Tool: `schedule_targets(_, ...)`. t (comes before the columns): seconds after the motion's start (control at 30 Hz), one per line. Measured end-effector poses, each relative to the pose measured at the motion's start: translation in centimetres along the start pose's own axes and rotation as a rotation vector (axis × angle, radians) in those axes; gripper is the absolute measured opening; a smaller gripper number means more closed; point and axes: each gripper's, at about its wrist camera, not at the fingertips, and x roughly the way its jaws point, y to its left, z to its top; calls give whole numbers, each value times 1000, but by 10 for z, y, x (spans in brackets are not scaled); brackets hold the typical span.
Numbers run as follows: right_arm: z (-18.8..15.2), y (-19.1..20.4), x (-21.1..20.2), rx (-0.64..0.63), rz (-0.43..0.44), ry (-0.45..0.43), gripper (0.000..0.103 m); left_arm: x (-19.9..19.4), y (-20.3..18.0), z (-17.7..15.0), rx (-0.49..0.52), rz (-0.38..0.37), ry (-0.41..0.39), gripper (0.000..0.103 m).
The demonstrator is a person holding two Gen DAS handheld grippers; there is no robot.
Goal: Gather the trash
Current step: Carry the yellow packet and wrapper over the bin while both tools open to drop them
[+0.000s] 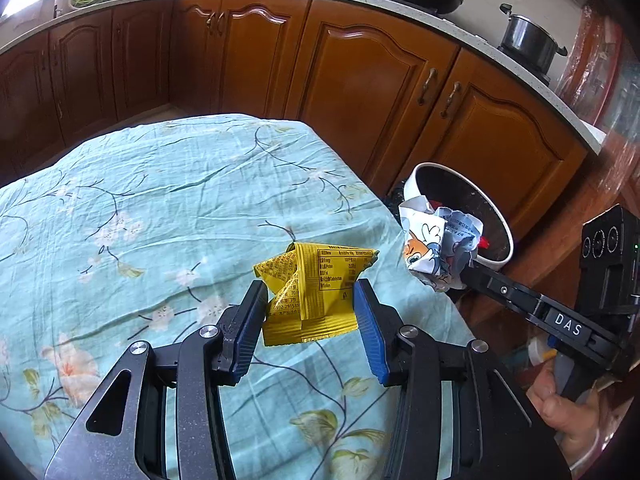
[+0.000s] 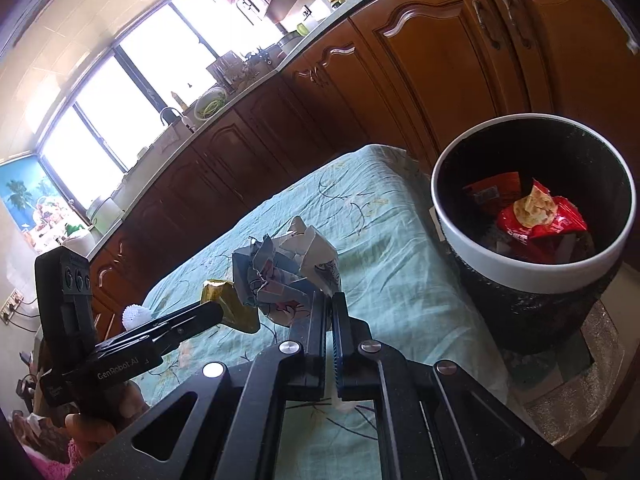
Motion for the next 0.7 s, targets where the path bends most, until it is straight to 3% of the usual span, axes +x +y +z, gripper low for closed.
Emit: schedule_targets(0.7, 0, -56, -57, 62, -78, -87, 3, 18, -76, 9, 111, -48, 26, 44)
